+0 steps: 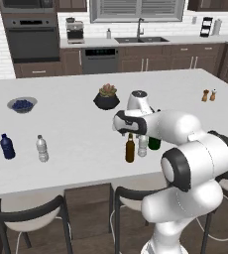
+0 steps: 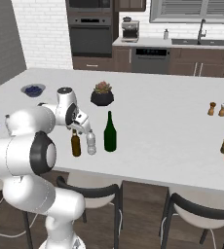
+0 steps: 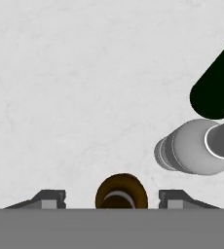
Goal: Move the plastic bottles in the middle to the plastics group, and the glass bottles in the middle to the glass group.
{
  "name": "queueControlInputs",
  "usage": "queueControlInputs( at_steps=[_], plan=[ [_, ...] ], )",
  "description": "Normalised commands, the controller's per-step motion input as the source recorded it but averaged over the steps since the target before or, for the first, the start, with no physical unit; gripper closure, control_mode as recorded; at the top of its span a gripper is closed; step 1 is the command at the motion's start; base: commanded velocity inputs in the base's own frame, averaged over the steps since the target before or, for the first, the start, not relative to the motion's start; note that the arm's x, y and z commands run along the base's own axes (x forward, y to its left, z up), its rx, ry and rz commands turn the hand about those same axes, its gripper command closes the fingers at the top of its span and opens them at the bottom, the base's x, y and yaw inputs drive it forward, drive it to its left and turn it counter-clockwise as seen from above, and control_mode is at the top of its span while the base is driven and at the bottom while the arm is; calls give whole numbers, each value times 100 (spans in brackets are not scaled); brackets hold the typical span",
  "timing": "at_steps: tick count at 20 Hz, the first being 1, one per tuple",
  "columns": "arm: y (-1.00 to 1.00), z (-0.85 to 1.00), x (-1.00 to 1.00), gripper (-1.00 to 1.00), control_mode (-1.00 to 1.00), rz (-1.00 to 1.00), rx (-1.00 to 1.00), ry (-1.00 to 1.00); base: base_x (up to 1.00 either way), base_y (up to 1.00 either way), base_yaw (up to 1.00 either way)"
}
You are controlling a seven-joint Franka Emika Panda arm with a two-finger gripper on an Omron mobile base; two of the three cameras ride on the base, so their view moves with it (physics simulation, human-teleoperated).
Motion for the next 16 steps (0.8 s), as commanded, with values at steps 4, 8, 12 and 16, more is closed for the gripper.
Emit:
queueControlInputs(
  at_steps=[4,8,12,16],
  plan=[
    [0,-5,0,100,-100,0,0,0,0,0,0],
    [-3,-3,-7,100,-100,0,0,10,0,0,0],
    [-12,2,-40,100,-100,0,0,9,0,0,0],
    [-22,16,-65,100,-100,0,0,1,0,0,0]
  ],
)
